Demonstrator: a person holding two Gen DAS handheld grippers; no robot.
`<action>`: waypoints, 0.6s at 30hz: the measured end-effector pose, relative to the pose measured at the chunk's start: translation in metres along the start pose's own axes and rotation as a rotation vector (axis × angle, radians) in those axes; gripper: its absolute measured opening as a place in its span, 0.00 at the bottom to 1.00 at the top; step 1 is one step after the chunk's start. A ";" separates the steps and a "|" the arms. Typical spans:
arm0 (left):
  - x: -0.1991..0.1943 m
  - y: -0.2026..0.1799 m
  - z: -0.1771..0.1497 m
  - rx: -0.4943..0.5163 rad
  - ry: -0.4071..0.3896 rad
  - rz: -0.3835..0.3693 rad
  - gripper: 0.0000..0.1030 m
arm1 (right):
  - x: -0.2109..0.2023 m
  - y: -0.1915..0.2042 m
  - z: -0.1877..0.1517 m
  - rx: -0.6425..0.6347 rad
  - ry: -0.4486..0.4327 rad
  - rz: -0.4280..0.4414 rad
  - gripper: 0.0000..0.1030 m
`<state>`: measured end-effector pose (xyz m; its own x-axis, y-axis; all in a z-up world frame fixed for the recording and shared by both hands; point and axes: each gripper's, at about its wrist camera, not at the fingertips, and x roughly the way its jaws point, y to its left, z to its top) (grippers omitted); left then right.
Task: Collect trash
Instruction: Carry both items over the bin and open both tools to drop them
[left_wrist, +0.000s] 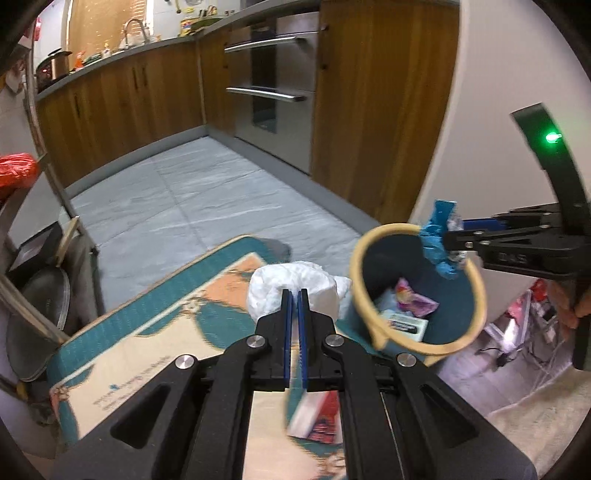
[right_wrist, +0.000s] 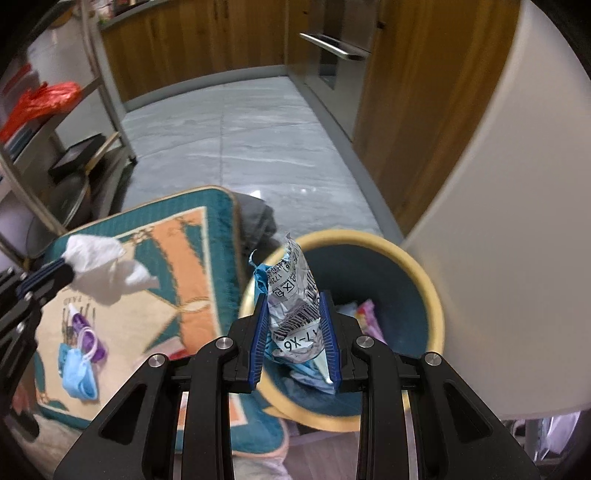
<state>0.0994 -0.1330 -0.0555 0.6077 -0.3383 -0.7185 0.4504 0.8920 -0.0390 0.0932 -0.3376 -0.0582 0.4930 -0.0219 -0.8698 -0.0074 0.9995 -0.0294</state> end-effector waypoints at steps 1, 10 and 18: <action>0.000 -0.005 0.000 0.005 0.000 -0.011 0.03 | 0.000 -0.005 -0.001 0.008 0.003 -0.006 0.28; 0.028 -0.070 0.005 0.105 0.024 -0.099 0.03 | 0.010 -0.050 -0.019 0.054 0.051 -0.065 0.28; 0.080 -0.118 0.004 0.181 0.095 -0.144 0.03 | 0.037 -0.079 -0.032 0.043 0.140 -0.109 0.28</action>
<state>0.0976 -0.2663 -0.1058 0.4681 -0.4210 -0.7769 0.6429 0.7655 -0.0274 0.0844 -0.4183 -0.1040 0.3632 -0.1295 -0.9227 0.0784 0.9910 -0.1083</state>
